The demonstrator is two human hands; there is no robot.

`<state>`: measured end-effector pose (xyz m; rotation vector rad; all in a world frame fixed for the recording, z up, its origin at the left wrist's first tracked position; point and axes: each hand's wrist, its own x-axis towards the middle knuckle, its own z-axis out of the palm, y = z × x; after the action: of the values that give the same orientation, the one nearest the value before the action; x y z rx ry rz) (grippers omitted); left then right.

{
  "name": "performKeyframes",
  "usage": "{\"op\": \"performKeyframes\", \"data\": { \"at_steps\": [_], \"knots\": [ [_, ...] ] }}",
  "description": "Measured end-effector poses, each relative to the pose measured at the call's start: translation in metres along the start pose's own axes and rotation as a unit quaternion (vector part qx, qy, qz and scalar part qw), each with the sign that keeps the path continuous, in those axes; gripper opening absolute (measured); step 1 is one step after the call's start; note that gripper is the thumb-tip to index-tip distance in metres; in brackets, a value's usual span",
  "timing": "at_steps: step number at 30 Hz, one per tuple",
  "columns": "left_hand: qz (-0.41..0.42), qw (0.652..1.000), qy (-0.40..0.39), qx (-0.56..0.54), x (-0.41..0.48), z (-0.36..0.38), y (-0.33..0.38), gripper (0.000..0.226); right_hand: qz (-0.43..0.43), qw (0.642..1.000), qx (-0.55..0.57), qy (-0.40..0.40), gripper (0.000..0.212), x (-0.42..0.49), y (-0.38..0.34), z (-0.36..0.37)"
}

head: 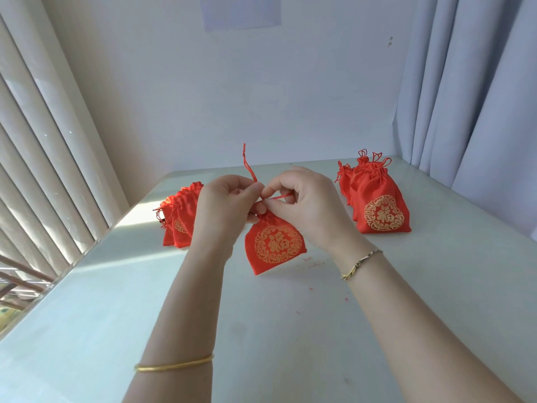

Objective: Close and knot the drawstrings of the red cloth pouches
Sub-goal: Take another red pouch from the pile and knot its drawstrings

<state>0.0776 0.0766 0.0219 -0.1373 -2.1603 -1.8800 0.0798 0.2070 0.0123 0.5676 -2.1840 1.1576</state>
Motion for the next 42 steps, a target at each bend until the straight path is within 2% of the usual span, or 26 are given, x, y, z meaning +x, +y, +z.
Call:
{"op": "performKeyframes", "data": {
  "at_steps": [3, 6, 9, 11, 14, 18, 23, 27, 35, 37, 39, 42],
  "knots": [
    [-0.009, 1.000, 0.008, -0.009, -0.001, 0.000, 0.002, 0.008, -0.031, 0.998, -0.054, -0.008, 0.008, -0.001, 0.000, 0.003],
    [-0.022, 0.999, -0.018, -0.020, -0.002, -0.003, 0.008, 0.035, -0.016, 0.997, -0.073, -0.011, 0.006, 0.000, 0.001, 0.005],
    [0.023, 0.996, -0.020, 0.080, -0.006, -0.004, 0.010, 0.054, 0.048, 0.998, -0.028, 0.003, 0.007, 0.000, 0.003, 0.001],
    [0.070, 0.990, 0.009, 0.119, -0.008, -0.004, 0.013, 0.046, 0.132, 0.990, 0.050, 0.005, 0.013, 0.001, 0.005, 0.000],
    [0.118, 0.979, 0.017, 0.163, -0.008, -0.005, 0.017, 0.033, 0.242, 0.951, 0.193, 0.006, 0.019, 0.000, 0.008, -0.001],
    [0.167, 0.956, -0.018, 0.239, -0.013, 0.003, 0.021, 0.024, 0.310, 0.911, 0.271, 0.013, 0.020, 0.000, 0.005, -0.003],
    [0.182, 0.945, -0.001, 0.273, -0.014, 0.008, 0.018, 0.011, 0.349, 0.878, 0.327, 0.021, 0.025, 0.003, 0.005, -0.007],
    [0.182, 0.937, 0.011, 0.298, -0.011, 0.007, 0.015, 0.011, 0.364, 0.859, 0.360, 0.006, 0.023, 0.004, 0.005, -0.007],
    [0.197, 0.931, -0.001, 0.309, -0.006, 0.005, 0.009, 0.007, 0.347, 0.828, 0.438, -0.054, 0.027, 0.004, 0.010, -0.009],
    [0.207, 0.927, -0.010, 0.314, -0.007, 0.005, 0.007, 0.003, 0.334, 0.826, 0.448, -0.072, 0.021, 0.002, 0.013, -0.011],
    [0.194, 0.933, -0.030, 0.302, -0.007, 0.006, 0.006, 0.006, 0.324, 0.840, 0.429, -0.080, 0.006, 0.001, 0.016, -0.014],
    [0.110, 0.966, -0.052, 0.227, -0.006, 0.007, 0.003, 0.010, 0.275, 0.925, 0.255, -0.055, 0.005, -0.001, 0.025, -0.020]
  ]
}}
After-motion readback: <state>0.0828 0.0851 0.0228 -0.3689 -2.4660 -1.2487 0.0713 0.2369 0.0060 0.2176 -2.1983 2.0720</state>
